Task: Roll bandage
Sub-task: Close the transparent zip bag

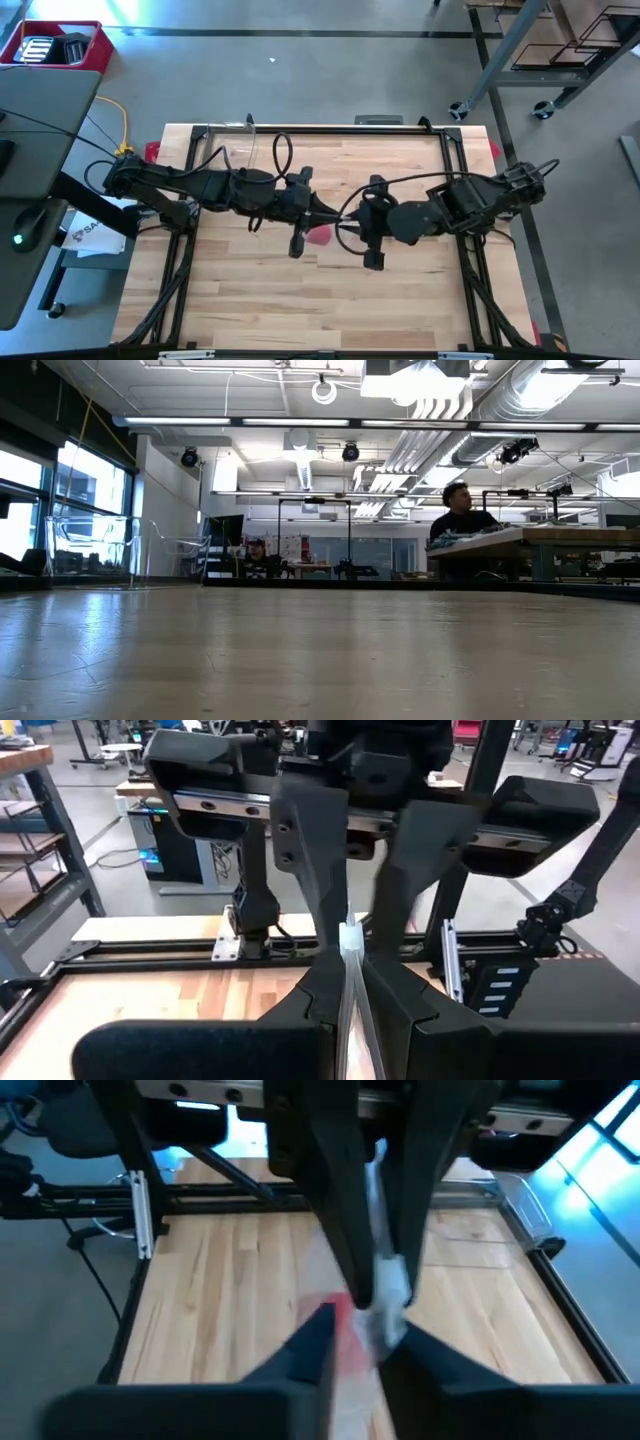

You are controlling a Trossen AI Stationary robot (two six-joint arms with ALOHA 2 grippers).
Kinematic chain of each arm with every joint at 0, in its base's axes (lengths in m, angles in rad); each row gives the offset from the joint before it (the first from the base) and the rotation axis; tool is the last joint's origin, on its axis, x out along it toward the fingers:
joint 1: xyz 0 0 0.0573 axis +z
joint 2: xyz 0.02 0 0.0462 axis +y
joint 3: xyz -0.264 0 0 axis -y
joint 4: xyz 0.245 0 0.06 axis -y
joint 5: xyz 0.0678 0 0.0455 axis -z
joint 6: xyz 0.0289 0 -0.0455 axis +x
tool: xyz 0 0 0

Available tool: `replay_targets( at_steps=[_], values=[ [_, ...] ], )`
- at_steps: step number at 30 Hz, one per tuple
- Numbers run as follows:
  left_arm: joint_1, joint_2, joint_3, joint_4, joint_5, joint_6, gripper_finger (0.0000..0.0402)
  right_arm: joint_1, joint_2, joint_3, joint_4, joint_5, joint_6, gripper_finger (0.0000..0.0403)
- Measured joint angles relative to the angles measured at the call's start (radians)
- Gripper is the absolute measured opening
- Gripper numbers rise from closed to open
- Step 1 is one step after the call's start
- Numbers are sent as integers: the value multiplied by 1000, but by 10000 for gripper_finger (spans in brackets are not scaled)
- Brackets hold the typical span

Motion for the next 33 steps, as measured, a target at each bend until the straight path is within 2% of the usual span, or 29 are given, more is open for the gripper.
replay_targets(
  at_steps=[1, 3, 6, 15, 19, 25, 33],
  values=[
    [0, 0, 0, -2, 0, -5, 21, 0, 0, 0, -8, 0, 5, 26],
    [0, 0, 0, -6, -1, -17, 23, 0, -1, 0, -21, 5, 26, 9],
    [1, -3, 0, -27, 0, -25, 39, -1, -1, 0, -27, 8, 65, 4],
    [-1, -9, 0, -42, 0, -39, 124, 0, -1, 0, -27, 7, 83, 0],
    [-11, -3, -1, -30, -2, -36, 139, 0, -1, 0, -27, 7, 85, 0],
    [-41, -4, -1, 11, -83, 6, 120, 0, -1, 0, -27, 7, 86, 0],
    [-44, 5, -19, 22, -111, -17, 58, 0, -3, 0, -20, 7, 86, 0]
  ],
)
